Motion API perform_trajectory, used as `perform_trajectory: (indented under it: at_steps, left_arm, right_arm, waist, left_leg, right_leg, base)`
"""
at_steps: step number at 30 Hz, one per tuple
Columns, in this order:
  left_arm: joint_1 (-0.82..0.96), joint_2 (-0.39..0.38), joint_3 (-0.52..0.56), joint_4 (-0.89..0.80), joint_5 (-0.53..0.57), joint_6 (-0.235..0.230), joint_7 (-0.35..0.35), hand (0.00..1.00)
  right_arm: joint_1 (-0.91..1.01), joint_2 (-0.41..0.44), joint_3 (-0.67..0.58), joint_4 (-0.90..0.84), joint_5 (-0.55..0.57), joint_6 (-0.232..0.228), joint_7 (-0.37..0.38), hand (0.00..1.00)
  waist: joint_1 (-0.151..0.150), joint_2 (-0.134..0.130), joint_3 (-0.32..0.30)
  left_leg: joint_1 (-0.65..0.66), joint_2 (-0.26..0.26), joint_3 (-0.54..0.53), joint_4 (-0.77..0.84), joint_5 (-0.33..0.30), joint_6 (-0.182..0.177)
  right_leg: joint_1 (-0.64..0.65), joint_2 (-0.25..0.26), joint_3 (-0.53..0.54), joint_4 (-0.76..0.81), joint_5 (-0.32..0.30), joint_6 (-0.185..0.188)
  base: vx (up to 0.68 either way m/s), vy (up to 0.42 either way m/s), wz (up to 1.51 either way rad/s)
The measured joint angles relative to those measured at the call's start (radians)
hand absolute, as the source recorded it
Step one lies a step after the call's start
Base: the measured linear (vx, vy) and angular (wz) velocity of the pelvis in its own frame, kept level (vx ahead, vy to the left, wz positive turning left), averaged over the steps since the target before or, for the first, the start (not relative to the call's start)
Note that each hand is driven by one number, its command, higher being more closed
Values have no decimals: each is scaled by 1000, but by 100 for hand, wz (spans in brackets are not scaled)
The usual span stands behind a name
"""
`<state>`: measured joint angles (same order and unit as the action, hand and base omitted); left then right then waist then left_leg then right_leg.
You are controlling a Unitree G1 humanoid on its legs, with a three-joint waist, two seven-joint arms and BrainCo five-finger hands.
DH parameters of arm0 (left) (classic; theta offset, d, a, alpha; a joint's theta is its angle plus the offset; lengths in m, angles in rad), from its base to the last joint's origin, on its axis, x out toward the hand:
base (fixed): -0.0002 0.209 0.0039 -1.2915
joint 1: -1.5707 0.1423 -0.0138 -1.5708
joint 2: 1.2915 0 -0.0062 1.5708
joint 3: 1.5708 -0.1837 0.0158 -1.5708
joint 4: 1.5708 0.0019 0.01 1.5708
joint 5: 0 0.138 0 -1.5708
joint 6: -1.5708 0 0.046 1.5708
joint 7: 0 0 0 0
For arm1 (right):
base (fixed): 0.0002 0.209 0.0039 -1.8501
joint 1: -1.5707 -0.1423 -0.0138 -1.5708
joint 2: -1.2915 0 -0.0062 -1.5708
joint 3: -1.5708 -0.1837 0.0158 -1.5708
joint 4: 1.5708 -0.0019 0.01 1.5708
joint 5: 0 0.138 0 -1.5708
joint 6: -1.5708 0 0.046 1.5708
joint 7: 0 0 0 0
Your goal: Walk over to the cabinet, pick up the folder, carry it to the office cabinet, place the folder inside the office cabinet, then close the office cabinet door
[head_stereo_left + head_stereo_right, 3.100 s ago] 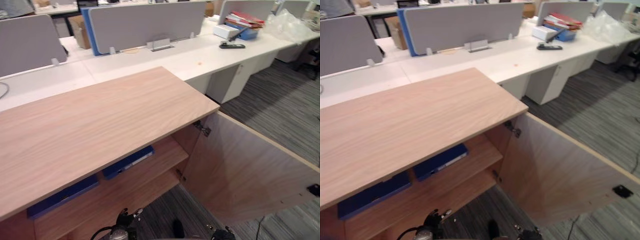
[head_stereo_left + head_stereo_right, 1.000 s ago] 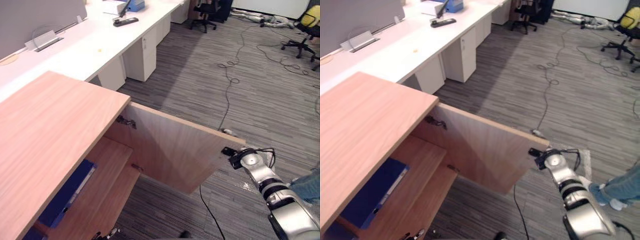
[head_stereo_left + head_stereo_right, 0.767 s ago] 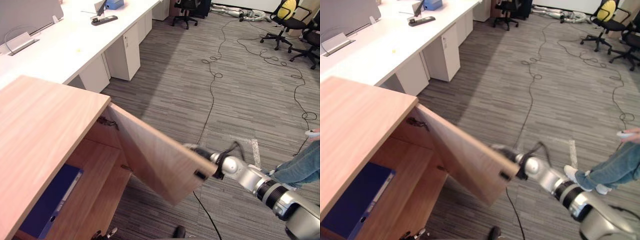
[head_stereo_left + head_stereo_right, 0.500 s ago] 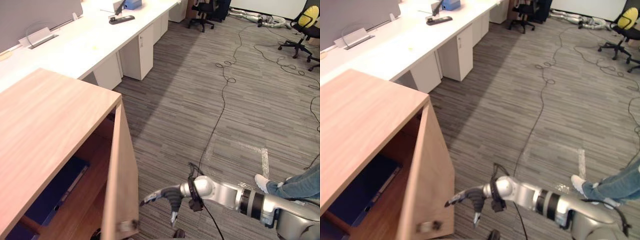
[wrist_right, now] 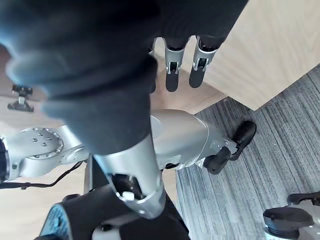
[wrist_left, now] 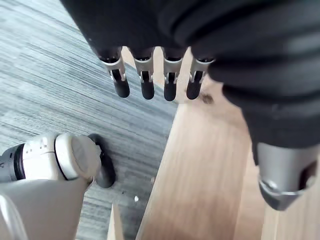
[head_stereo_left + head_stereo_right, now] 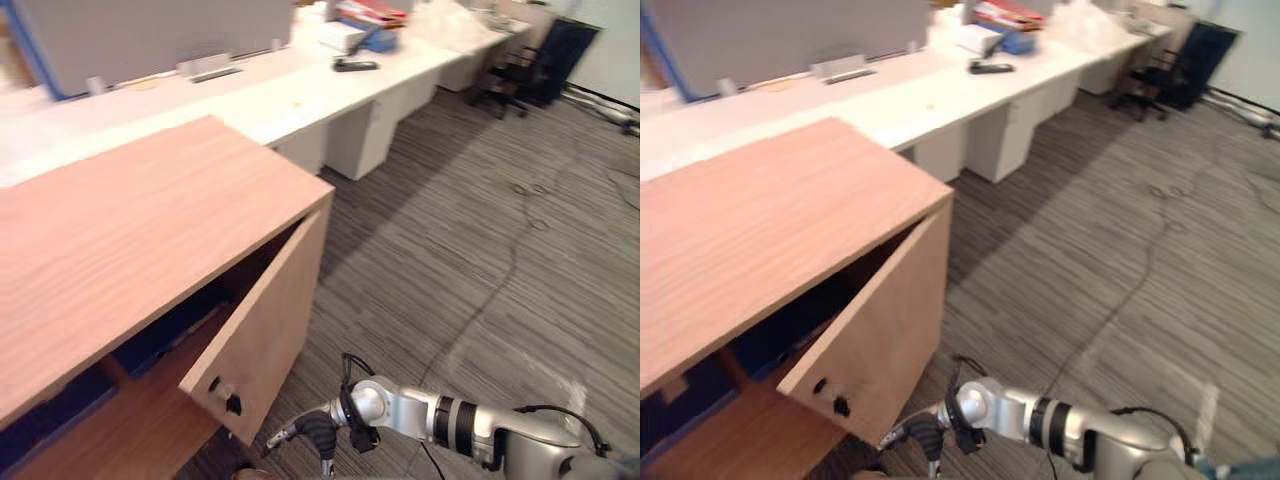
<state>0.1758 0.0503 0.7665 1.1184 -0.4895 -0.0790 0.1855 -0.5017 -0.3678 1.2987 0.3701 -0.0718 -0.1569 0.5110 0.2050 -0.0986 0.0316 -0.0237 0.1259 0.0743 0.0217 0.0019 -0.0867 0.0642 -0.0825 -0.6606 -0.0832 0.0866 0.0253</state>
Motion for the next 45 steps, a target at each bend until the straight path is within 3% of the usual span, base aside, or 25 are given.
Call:
perform_trajectory:
  at_steps: [2, 5, 9, 11, 12, 14, 15, 16, 17, 18, 19, 20, 21, 22, 23, 24, 25, 27, 28, 29, 32, 43, 45]
  left_arm:
    - [2, -7, 39, 0, -33, 0, 18, 0]
    - [20, -24, 59, 0, -60, 0, 29, 0]
    - [43, -67, 42, -2, -41, 3, 25, 0]
    - [35, -75, -41, -34, 45, 12, 17, 0]
    - [37, -65, -87, -47, 70, 12, 13, 0]
    - [45, -18, -267, -83, 177, 13, 6, 0]
    - [46, -4, -315, -98, 202, 13, 6, 0]
    - [39, 20, -383, -119, 265, 13, 8, 0]
    - [20, 38, -455, -144, 340, 11, 8, 0]
    - [-17, 38, -510, -159, 390, 10, 7, 0]
    - [-45, 33, -545, -160, 415, 10, 5, 0]
    - [-60, 33, -554, -161, 430, 9, 2, 0]
    - [-96, 37, -580, -161, 465, 9, -7, 0]
    - [-104, 36, -591, -166, 481, 8, -10, 0]
    - [-119, 33, -610, -168, 508, 7, -21, 0]
    - [-125, 30, -620, -168, 522, 6, -26, 0]
    - [-131, 5, -623, -171, 544, 10, -40, 0]
    - [-131, -15, -627, -179, 557, 8, -55, 0]
    - [-122, -27, -627, -178, 557, 8, -60, 0]
    - [-120, -25, -627, -178, 557, 6, -62, 0]
    - [-116, -18, -627, -149, 552, 6, -73, 0]
    - [-110, 17, -606, -69, 407, 4, -87, 0]
    - [-111, 24, -610, -84, 406, 3, -86, 0]
  right_arm:
    - [30, 34, -12, 36, -34, 0, -26, 0]
    - [74, 88, -40, 71, -63, 2, -63, 0]
    - [166, 180, -198, 217, -109, 8, -113, 0]
    - [243, 238, -389, 397, -109, 21, -178, 0]
    - [262, 255, -450, 454, -109, 26, -199, 0]
    - [297, 301, -721, 645, -128, 59, -295, 0]
    - [299, 310, -800, 684, -136, 64, -319, 0]
    - [303, 325, -916, 731, -148, 76, -363, 0]
    - [325, 332, -1059, 765, -145, 87, -413, 0]
    - [357, 331, -1192, 769, -138, 95, -449, 0]
    - [391, 331, -1271, 770, -124, 99, -475, 0]
    - [417, 332, -1310, 770, -104, 103, -488, 0]
    - [489, 334, -1369, 769, -66, 116, -512, 0]
    - [498, 323, -1397, 762, -55, 115, -523, 0]
    - [516, 316, -1435, 764, -22, 119, -538, 0]
    - [527, 320, -1454, 762, -15, 121, -545, 0]
    - [537, 313, -1494, 756, 0, 124, -553, 0]
    - [553, 310, -1515, 741, 6, 131, -557, 0]
    - [559, 312, -1512, 724, 5, 132, -556, 0]
    - [560, 325, -1510, 726, -2, 136, -556, 0]
    - [562, 351, -1515, 725, 6, 134, -556, 0]
    - [558, 363, -1537, 765, 51, 114, -559, 0]
    - [546, 364, -1538, 766, 51, 113, -559, 0]
  waist:
    - [23, -12, 15]
    - [59, -27, 21]
    - [60, -25, 22]
    - [46, -29, 24]
    - [38, -33, 22]
    - [15, -11, 38]
    - [8, -8, 43]
    - [-3, 4, 51]
    - [-24, 23, 61]
    - [-52, 48, 78]
    - [-68, 61, 86]
    - [-78, 65, 89]
    - [-106, 65, 91]
    - [-111, 61, 93]
    - [-132, 42, 92]
    - [-141, 22, 90]
    - [-155, 29, 87]
    - [-157, 50, 74]
    - [-163, 61, 70]
    - [-152, 58, 60]
    - [-158, 65, 39]
    - [-165, 51, 26]
    - [-179, 44, 47]
  left_leg:
    - [-7, -9, -84, -17, 21, -1]
    - [-15, -13, -127, -16, 24, -6]
    - [-16, -31, -147, -20, 28, -1]
    - [-26, -76, -188, -12, 27, 9]
    - [-26, -92, -200, -11, 26, 12]
    - [-26, -132, -275, 18, 23, 42]
    - [-23, -137, -300, 21, 28, 52]
    - [-22, -136, -345, 24, 36, 61]
    - [-37, -125, -410, 33, 39, 58]
    - [-49, -117, -478, 36, 41, 54]
    - [-51, -117, -524, 36, 42, 53]
    - [-52, -118, -550, 36, 41, 51]
    - [-53, -136, -626, 36, 36, 43]
    - [-58, -144, -644, 36, 34, 41]
    - [-68, -172, -681, 35, 26, 29]
    - [-76, -193, -690, 36, 23, 25]
    - [-82, -176, -668, 41, 32, 1]
    - [-91, -155, -548, 103, 22, -7]
    - [-81, -119, -504, 73, 19, -25]
    - [-73, -95, -507, 38, 33, -45]
    - [-56, -64, -506, -17, 48, -54]
    - [-30, -76, -582, -49, 65, -59]
    - [-83, -106, -542, 33, 67, -55]
  right_leg:
    - [35, -3, -83, 2, -19, 13]
    - [45, -13, -132, 33, -53, 26]
    - [38, -57, -165, 110, -94, 42]
    - [23, -175, -236, 303, -188, 67]
    - [24, -211, -249, 364, -205, 67]
    - [-1, -303, -137, 567, -206, 4]
    - [-21, -313, -80, 616, -198, -11]
    - [-59, -298, 26, 650, -216, -14]
    - [-80, -225, 168, 591, -273, 9]
    - [-94, -153, 300, 527, -291, 25]
    - [-108, -113, 399, 494, -298, 38]
    - [-118, -93, 458, 476, -299, 46]
    - [-120, -64, 576, 427, -305, 58]
    - [-122, -59, 616, 405, -305, 59]
    - [-117, -64, 670, 350, -305, 59]
    - [-117, -79, 681, 334, -280, 92]
    - [-117, -82, 615, 353, -291, 92]
    - [-89, -66, 554, 343, -291, 79]
    - [-71, -43, 523, 331, -291, 70]
    - [-71, -23, 516, 322, -289, 67]
    - [-46, 3, 509, 279, -278, 51]
    - [48, 7, 422, 213, -277, 50]
    - [63, -12, 372, 217, -277, 50]
  base:
    - [-70, -16, 105]
    - [-36, 7, 60]
    - [8, 56, 31]
    - [76, 144, 98]
    - [123, 153, 121]
    - [112, 174, 116]
    - [79, 187, 105]
    - [68, 111, 107]
    - [59, 56, 150]
    - [24, -46, 159]
    - [5, -92, 132]
    - [-4, -232, 148]
    - [-4, -189, 128]
    - [-46, -351, 158]
    - [-65, -264, 112]
    - [-96, -359, 146]
    - [-31, -249, 129]
    - [64, -221, 102]
    - [117, -211, 56]
    - [110, -198, 39]
    - [115, -130, -1]
    - [38, -62, 26]
    - [-85, 6, 58]
